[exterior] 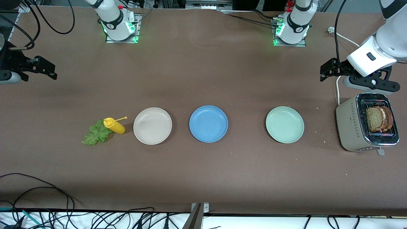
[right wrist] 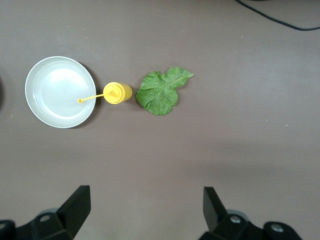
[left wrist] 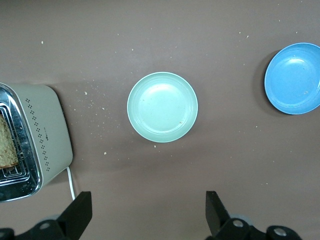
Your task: Make sandwich in blue plate with both arms
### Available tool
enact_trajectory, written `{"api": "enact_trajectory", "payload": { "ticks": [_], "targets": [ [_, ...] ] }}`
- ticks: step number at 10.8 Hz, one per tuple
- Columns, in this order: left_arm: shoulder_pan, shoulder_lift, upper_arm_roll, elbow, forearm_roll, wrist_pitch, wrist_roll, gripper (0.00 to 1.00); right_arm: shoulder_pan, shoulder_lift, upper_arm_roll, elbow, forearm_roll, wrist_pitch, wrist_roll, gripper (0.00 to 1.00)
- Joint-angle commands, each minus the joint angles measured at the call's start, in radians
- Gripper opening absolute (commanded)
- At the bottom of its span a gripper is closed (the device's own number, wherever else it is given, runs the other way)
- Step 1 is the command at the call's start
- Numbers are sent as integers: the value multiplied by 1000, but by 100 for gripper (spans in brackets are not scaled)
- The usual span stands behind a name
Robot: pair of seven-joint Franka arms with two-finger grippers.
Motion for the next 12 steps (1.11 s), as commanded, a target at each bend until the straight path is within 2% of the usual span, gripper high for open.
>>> {"api": "enact_trajectory", "payload": {
  "ticks": [1,12],
  "targets": [
    [8,-10,-8,2,25,-13,8,100,7,5,-1,15,-3,-26,9,100],
    [10,-10,-8,2,25,-13,10,100,4,20,-1,41,-4,-42,11,100]
  ]
}}
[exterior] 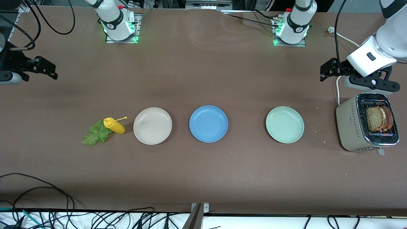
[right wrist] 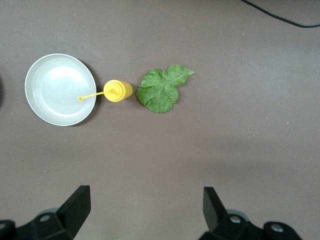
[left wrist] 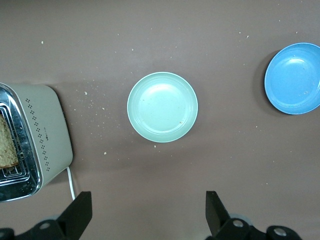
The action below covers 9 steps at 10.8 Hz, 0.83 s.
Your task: Make sandwich in blue plate with both arms
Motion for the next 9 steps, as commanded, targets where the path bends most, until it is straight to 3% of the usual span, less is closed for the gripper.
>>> {"api": "enact_trajectory", "payload": {
  "ticks": [1,9],
  "targets": [
    [10,-10,-8,2,25,-13,10,100,4,12,-1,32,-4,-26,9,100],
    [7,-10,-8,2,25,-13,10,100,6,12,2,33,-3,-40,9,100]
  ]
}}
